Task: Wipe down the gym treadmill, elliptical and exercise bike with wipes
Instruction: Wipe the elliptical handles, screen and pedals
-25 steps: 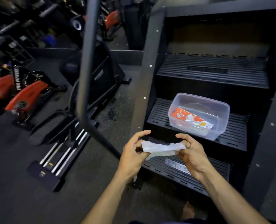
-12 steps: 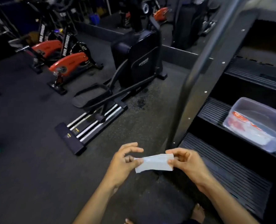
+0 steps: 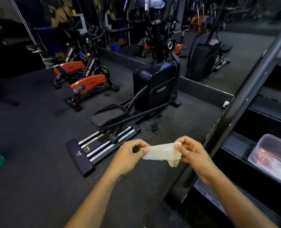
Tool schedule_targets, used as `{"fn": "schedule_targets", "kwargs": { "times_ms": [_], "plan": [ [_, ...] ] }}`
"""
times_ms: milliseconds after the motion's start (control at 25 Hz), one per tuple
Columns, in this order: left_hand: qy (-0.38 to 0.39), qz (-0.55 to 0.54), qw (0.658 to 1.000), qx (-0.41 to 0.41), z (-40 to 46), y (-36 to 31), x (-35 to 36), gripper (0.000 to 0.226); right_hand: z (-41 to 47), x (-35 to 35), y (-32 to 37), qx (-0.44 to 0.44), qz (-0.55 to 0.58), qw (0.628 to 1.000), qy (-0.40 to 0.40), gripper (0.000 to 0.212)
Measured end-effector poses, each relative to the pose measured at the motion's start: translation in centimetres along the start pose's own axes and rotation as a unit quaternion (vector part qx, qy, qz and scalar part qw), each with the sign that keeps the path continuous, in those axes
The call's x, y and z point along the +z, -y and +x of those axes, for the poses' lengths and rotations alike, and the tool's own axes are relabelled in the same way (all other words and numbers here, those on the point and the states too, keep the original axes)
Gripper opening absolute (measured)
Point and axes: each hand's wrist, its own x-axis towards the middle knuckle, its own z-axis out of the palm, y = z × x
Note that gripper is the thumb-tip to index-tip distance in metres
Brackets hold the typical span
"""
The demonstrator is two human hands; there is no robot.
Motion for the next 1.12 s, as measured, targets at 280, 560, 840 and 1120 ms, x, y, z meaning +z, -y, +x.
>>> {"fn": "schedule_targets", "kwargs": {
  "times_ms": [280,560,840,1120],
  "plan": [
    [0.183,-0.084,0.979,0.021,7.3,-1.4,-4.2,0.03,8.0,2.1,5.2,-0.035,-0.069,0.992,0.098,0.007],
    [0.205,-0.034,0.973,0.095,22.1,-1.3,-4.4,0.008,16.9,-1.7,4.8,-0.023,0.07,0.997,-0.021,0.022],
    [0.198,-0.134,0.97,0.032,33.3,-2.3,-8.0,0.039,25.3,3.2,0.1,-0.027,0.055,0.933,-0.353,0.02],
    [0.2,-0.097,0.967,0.122,42.2,-1.9,-16.4,0.033,36.3,8.5,6.8,-0.161,-0.194,0.928,-0.273,0.048]
  ]
}}
